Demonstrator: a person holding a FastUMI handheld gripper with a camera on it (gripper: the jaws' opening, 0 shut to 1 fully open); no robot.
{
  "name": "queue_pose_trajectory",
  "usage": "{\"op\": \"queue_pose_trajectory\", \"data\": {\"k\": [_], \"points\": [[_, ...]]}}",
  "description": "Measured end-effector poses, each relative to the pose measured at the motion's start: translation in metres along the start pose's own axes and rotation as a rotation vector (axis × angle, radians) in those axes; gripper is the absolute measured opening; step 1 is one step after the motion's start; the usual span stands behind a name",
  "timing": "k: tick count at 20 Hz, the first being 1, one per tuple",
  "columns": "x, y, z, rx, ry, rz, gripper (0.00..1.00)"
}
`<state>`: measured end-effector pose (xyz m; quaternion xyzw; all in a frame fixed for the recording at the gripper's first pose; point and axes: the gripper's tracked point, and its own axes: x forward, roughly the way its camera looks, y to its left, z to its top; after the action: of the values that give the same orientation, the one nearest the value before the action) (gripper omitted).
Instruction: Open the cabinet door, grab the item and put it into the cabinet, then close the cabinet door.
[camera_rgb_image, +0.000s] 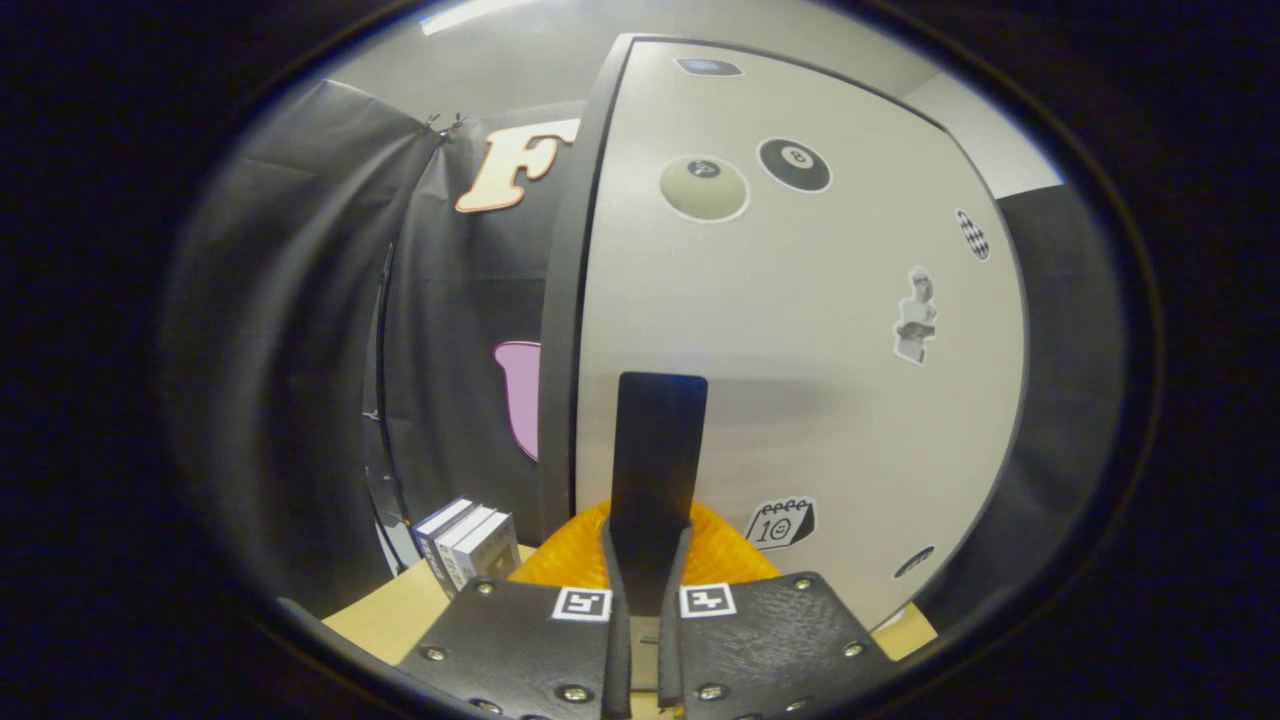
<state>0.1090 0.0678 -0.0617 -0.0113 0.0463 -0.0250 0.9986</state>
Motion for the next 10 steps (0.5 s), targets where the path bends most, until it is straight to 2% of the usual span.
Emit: {"op": "queue_pose_trajectory", "data": {"k": [10], "points": [[-0.034,-0.001,0.001,-0.006,0.022,0.058,0.11]]}}
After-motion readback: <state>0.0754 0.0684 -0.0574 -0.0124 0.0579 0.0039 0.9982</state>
